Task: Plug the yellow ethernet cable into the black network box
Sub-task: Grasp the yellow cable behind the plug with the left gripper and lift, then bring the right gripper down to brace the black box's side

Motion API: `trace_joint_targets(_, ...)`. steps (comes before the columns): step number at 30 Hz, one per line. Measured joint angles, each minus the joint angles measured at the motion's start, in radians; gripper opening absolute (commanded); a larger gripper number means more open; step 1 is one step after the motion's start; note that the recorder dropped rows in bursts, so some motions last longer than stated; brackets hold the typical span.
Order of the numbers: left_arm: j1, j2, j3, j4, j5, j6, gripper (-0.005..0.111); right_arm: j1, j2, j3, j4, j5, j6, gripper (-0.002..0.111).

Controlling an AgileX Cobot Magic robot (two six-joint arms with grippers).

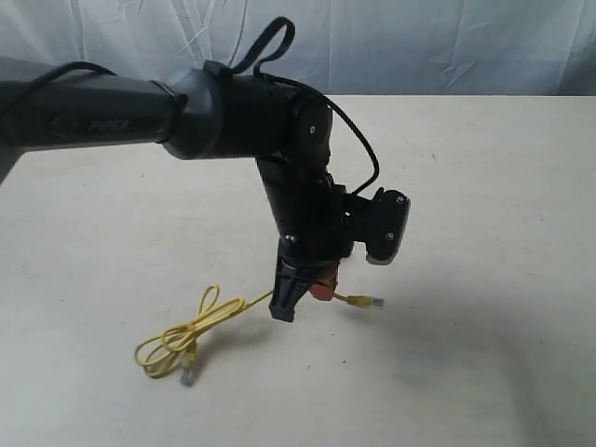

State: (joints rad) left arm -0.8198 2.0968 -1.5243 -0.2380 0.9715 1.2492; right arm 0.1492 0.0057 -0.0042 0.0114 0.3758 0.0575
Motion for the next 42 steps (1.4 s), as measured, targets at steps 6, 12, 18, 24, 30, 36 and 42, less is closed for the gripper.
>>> trace_joint_targets(6, 0.087, -0.058, 0.054, 0.026, 0.068, -0.057, 0.000, 0.000, 0.000, 0.000, 0.000, 0.000, 0.000, -0.001)
trace_joint_targets(12, 0.203, -0.148, 0.178, 0.026, 0.003, -0.098, 0.000, 0.000, 0.000, 0.000, 0.000, 0.000, 0.000, -0.001)
trace_joint_targets(18, 0.293, -0.191, 0.281, 0.026, -0.054, -0.115, 0.000, 0.000, 0.000, 0.000, -0.005, -0.016, 0.000, -0.001)
trace_joint_targets(24, 0.329, -0.191, 0.299, 0.023, -0.075, -0.117, 0.000, 0.000, 0.000, 0.003, -0.004, -0.304, 0.000, -0.001)
trace_joint_targets(30, 0.329, -0.191, 0.299, -0.004, -0.097, -0.117, 0.000, 0.000, 0.000, 0.003, -0.003, -0.640, 0.000, -0.001)
trace_joint_targets(36, 0.329, -0.191, 0.299, -0.004, -0.105, -0.117, 0.000, 0.000, 0.006, 0.003, 0.000, -0.680, -0.002, -0.001)
trace_joint_targets(42, 0.329, -0.191, 0.299, -0.004, -0.119, -0.117, 0.000, 0.000, 0.445, -0.188, 0.041, -0.464, -0.006, -0.001)
